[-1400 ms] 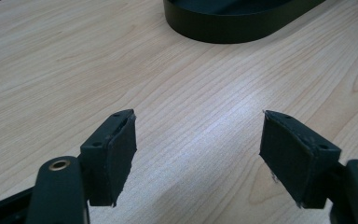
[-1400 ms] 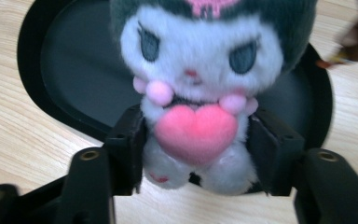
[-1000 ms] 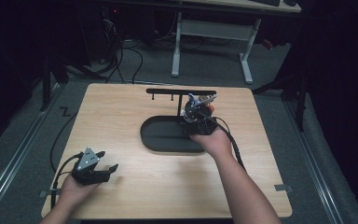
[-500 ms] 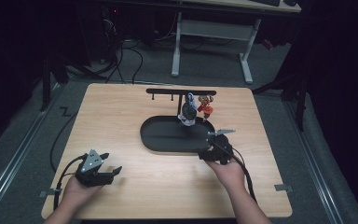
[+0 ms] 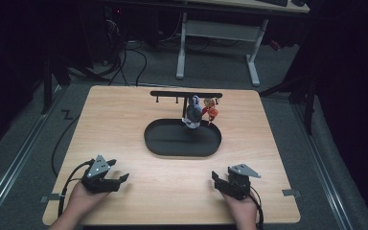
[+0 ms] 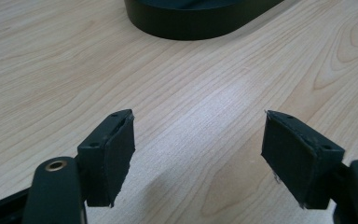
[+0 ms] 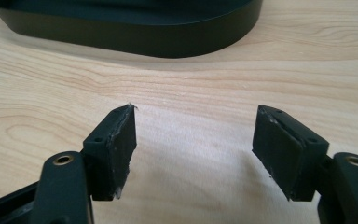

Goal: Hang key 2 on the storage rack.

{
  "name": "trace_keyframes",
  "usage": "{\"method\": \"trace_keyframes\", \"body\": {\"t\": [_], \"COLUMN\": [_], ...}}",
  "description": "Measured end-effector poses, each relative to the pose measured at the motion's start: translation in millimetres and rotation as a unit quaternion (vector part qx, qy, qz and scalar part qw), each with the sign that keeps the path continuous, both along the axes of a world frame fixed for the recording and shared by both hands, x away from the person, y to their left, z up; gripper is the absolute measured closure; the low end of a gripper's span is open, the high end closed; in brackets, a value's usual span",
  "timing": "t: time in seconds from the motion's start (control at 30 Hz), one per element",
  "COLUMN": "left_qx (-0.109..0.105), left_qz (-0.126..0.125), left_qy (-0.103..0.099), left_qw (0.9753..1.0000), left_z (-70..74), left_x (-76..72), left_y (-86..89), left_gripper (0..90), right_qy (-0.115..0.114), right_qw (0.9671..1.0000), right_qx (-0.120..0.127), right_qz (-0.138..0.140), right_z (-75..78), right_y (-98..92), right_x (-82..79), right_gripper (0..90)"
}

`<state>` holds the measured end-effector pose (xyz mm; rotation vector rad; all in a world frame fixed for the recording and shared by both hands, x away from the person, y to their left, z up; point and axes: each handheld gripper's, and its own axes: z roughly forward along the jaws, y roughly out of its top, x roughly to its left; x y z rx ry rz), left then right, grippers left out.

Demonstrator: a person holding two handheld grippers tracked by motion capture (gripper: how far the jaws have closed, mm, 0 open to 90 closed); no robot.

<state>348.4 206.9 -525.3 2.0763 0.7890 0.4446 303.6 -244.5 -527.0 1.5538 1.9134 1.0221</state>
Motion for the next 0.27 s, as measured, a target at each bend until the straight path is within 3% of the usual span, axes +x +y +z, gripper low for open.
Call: {"method": "trace_keyframes", "body": {"t": [0.07,0.13,0.27], "left_qx": [-0.003,-0.005,-0.002], "left_qz": [-0.002,-0.004,-0.006], "left_qy": [0.000,0.002,0.002], "left_qw": [1.0000,1.0000,1.0000], "left_z": [0.1,-0.6,-0.8], "left_x": [0.3,0.4,0.7], "left_y": [-0.5,-2.1,-3.8], "left_gripper": [25.7,25.7,25.3], "right_qy": [-0.013,-0.036,-0.043], "right_qw": [0.9999,0.9993,0.9990], "right_qx": [0.007,-0.013,-0.007], "right_qz": [0.005,0.004,0.001], "right_z": [5.8,12.8,13.3], "right_y": [-1.6,-3.2,-6.7], "right_x": [-5.1,-9.5,-12.5], "right_gripper": [31.0,31.0,30.6]}}
